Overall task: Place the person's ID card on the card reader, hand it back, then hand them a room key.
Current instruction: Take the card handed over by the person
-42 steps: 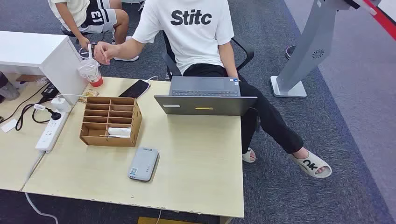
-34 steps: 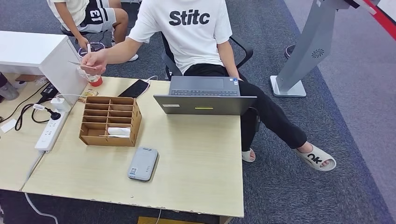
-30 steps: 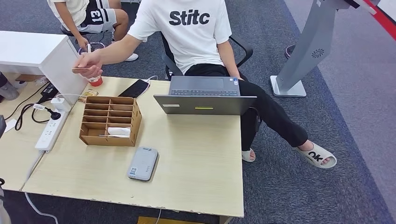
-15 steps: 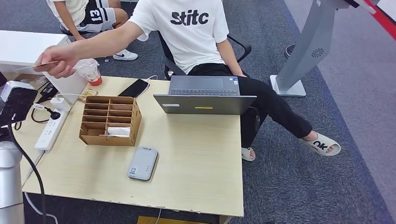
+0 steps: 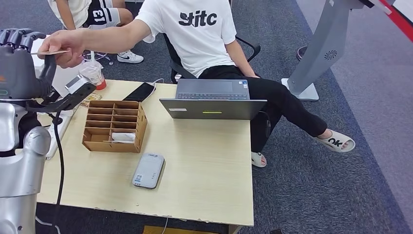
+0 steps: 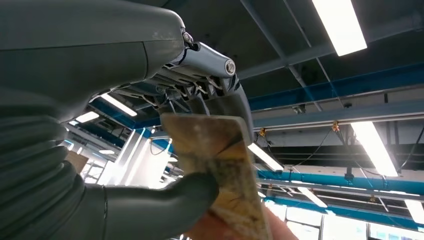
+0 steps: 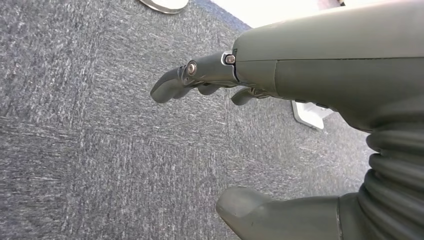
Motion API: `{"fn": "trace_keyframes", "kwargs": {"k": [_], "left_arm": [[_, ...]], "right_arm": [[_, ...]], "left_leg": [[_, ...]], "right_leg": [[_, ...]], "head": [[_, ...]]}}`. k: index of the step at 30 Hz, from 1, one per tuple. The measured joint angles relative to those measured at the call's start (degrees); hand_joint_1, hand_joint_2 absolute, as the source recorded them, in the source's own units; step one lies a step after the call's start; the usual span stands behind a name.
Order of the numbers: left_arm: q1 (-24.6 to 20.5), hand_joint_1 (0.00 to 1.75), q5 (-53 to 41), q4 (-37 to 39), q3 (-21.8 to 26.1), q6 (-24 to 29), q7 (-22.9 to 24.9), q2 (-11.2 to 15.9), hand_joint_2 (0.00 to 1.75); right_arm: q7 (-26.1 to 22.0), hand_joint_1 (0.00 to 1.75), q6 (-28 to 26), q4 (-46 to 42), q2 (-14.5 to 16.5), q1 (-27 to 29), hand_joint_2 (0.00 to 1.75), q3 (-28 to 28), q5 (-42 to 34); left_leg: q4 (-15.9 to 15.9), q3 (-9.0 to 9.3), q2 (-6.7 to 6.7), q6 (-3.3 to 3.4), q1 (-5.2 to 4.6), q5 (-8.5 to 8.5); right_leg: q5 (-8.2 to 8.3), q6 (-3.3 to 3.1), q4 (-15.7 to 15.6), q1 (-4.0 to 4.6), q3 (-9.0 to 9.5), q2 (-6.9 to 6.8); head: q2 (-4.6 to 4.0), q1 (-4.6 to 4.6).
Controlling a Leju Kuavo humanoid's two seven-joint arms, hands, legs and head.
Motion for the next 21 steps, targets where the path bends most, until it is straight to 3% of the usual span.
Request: {"fn": "trace_keyframes", "kwargs": {"k": [21], "left_arm": [[-0.3, 1.75, 0.6, 3.7, -1.9, -0.5, 0.1, -0.3, 1.75]], "right_arm": [[0.4, 0.00, 0.1, 0.3, 0.1, 0.1, 1.75, 0.0, 0.7]], "left_leg": [[0.0, -0.09, -0.05, 0.01, 0.00, 0.05]], "right_leg": [[0.02, 0.02, 0.0, -0.01, -0.03, -0.05]], "head": [[0.00, 0.00]]}}
